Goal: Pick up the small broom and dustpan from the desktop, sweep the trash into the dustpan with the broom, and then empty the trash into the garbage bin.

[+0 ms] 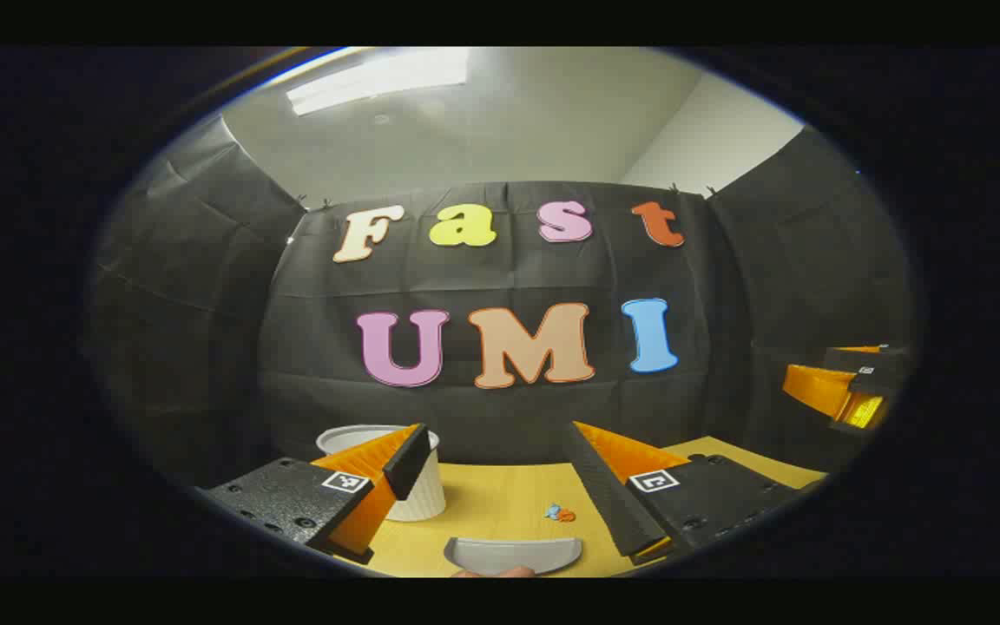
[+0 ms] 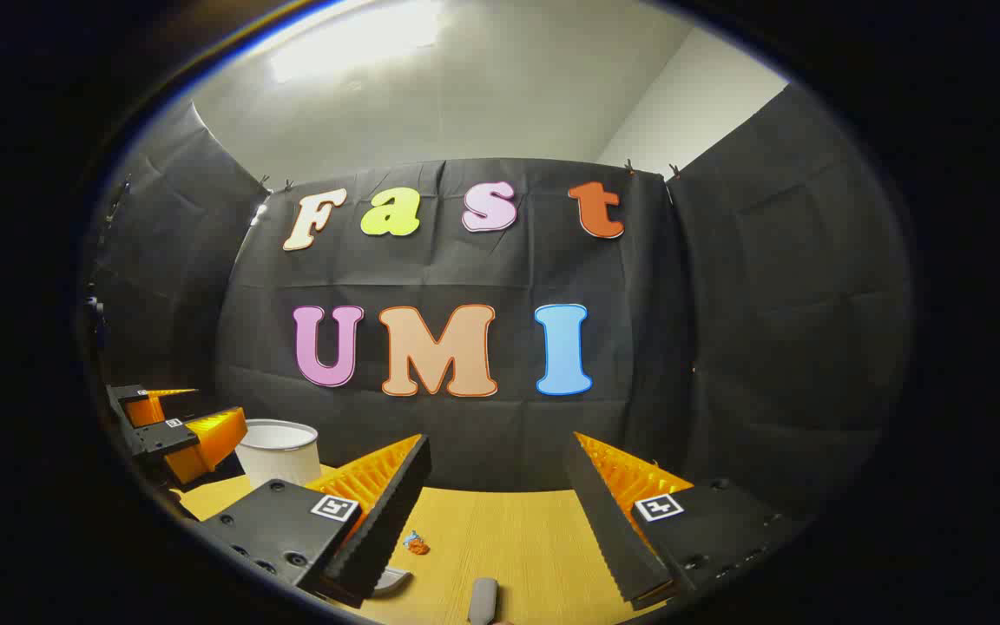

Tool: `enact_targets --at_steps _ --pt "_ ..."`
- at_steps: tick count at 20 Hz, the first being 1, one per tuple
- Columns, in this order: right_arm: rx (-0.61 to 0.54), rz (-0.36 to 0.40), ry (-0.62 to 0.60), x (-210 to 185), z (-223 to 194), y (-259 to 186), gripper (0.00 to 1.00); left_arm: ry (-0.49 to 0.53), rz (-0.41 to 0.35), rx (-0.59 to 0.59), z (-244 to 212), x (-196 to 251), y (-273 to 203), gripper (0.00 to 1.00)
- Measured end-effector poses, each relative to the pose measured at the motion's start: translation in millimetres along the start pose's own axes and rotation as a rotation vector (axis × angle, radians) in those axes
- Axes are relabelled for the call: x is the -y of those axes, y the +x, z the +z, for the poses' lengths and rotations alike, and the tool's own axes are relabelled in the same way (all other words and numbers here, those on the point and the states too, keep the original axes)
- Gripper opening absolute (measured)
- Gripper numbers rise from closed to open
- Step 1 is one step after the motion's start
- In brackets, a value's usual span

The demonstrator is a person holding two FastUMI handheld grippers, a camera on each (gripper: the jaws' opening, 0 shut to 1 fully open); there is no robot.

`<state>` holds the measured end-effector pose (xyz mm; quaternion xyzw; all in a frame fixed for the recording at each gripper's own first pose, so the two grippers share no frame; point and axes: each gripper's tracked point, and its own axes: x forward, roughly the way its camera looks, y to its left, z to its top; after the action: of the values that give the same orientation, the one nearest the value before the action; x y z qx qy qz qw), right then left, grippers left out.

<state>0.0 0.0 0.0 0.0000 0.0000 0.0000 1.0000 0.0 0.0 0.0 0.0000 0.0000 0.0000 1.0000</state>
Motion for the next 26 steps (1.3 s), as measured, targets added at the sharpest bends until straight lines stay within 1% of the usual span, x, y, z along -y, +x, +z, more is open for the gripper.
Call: enact_targets --at_steps 26 --pt "-0.006 0.035 0.010 -2.1 1.6 -7.1 0.99 0.030 0.027 0.013 7.7 2.8 -14.7 0.93"
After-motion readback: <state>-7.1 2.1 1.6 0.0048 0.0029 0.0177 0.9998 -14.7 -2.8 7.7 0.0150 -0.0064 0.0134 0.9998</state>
